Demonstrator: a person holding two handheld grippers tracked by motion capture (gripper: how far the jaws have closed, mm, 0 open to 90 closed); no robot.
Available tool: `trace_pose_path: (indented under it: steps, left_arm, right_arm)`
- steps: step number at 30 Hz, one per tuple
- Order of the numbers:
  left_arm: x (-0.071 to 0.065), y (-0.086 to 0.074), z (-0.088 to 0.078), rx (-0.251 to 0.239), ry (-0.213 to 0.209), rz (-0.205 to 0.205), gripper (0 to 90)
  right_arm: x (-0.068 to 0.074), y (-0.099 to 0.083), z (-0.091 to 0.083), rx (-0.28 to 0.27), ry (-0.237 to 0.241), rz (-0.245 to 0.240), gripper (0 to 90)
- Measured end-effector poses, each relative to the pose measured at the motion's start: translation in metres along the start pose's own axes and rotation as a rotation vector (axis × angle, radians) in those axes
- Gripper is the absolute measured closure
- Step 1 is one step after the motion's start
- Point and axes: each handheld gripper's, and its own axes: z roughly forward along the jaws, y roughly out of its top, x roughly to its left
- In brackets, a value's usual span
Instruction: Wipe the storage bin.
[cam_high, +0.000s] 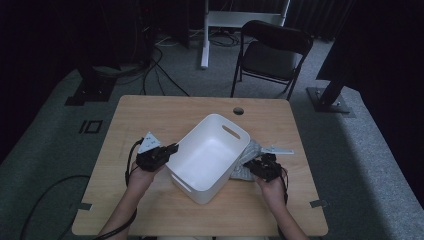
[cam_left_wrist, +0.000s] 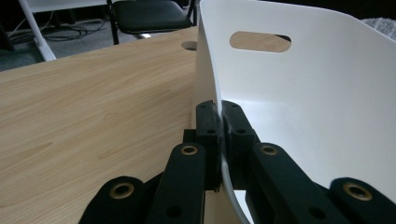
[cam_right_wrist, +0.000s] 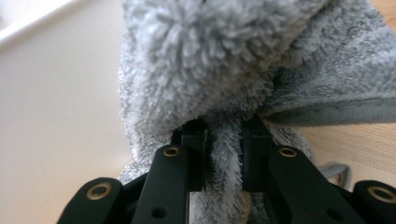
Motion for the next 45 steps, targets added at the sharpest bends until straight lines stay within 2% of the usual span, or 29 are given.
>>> trace_pose_path:
  steps: [11,16,19,23,26,31,33,37,41,45]
  left_arm:
    - [-0.001,0.000,0.000,0.001,0.008,0.000,87.0]
    - [-0.001,0.000,0.001,-0.001,0.013,-0.011,86.9]
    - [-0.001,0.000,0.001,-0.003,0.025,-0.020,87.0]
    - [-0.001,0.000,0.001,-0.007,0.050,-0.027,87.3]
    - [-0.003,0.000,0.001,-0.010,0.052,-0.021,87.3]
    - [-0.003,0.000,0.002,-0.015,0.058,-0.025,87.5]
    - [-0.004,0.000,0.002,-0.018,0.063,-0.023,87.5]
    - [-0.004,0.000,0.003,-0.018,0.062,-0.022,87.6]
    - [-0.003,0.000,0.003,-0.018,0.058,-0.023,87.7]
    - [-0.003,0.001,0.003,-0.012,0.043,-0.015,87.6]
  right_arm:
    - [-0.006,-0.007,0.015,0.042,-0.024,0.004,76.1]
    - [-0.010,-0.011,0.023,0.077,-0.031,0.010,76.0]
    - [-0.013,-0.013,0.027,0.091,-0.030,0.017,76.0]
    - [-0.012,-0.011,0.023,0.093,-0.034,0.009,76.0]
    - [-0.013,-0.007,0.013,0.065,-0.029,0.012,76.0]
    - [-0.012,0.010,-0.020,-0.039,-0.014,0.019,76.0]
    - [-0.008,0.016,-0.034,-0.078,0.003,0.016,76.0]
    - [0.002,0.023,-0.052,-0.132,0.024,-0.007,76.0]
    - [0.013,0.026,-0.059,-0.152,0.054,-0.025,76.0]
    - [0.022,0.023,-0.050,-0.127,0.059,-0.049,75.9]
